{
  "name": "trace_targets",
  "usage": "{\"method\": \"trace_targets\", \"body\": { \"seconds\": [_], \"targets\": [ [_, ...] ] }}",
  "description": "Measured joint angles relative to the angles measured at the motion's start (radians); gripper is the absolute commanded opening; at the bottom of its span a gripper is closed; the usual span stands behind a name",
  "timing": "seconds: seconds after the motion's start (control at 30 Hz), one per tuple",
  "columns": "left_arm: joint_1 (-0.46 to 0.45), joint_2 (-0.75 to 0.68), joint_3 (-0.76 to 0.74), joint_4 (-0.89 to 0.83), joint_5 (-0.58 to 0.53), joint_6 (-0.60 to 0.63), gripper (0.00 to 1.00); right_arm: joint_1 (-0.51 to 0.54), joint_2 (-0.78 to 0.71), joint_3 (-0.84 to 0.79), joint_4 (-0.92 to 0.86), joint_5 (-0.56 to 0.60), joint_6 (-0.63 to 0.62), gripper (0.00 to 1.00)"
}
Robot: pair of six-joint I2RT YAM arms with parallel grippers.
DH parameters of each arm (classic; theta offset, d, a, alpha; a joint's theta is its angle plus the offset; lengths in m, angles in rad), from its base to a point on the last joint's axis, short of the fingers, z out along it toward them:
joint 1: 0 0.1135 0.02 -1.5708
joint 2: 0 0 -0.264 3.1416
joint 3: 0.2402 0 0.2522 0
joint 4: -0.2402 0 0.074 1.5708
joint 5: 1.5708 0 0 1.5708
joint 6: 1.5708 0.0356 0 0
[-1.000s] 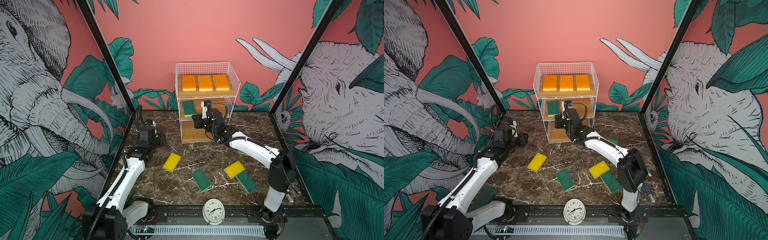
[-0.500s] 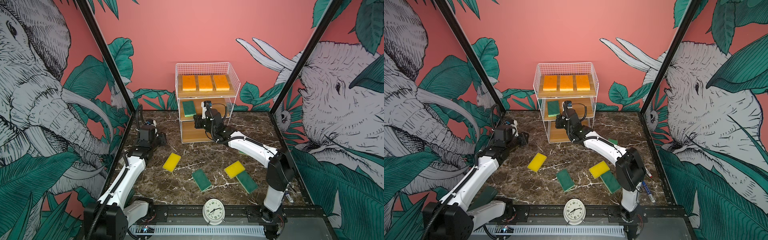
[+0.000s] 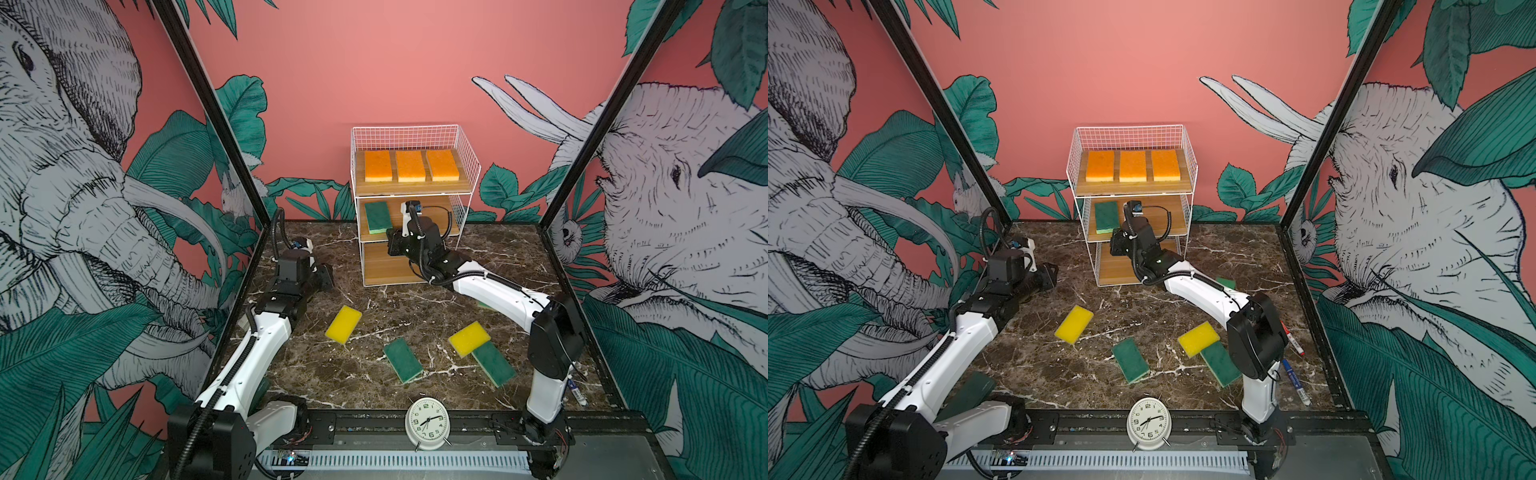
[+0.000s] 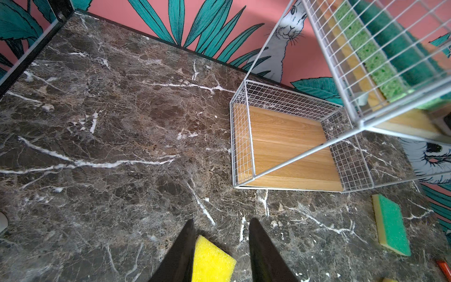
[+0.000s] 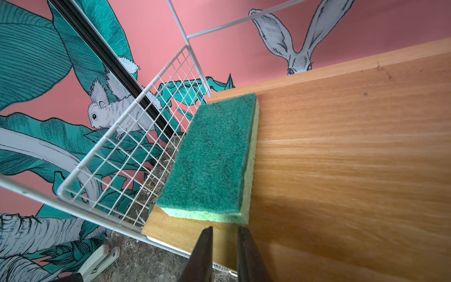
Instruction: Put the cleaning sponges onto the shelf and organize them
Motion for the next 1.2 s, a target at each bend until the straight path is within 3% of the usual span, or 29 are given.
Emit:
{"method": "trace_targets", "body": {
  "seconds": [1.2],
  "targets": [
    [0.008, 0.0, -0.027, 0.022, 0.012, -0.001, 0.38, 0.005, 0.051, 0.046, 0.026, 0.007, -0.003, 0.22]
  ]
}}
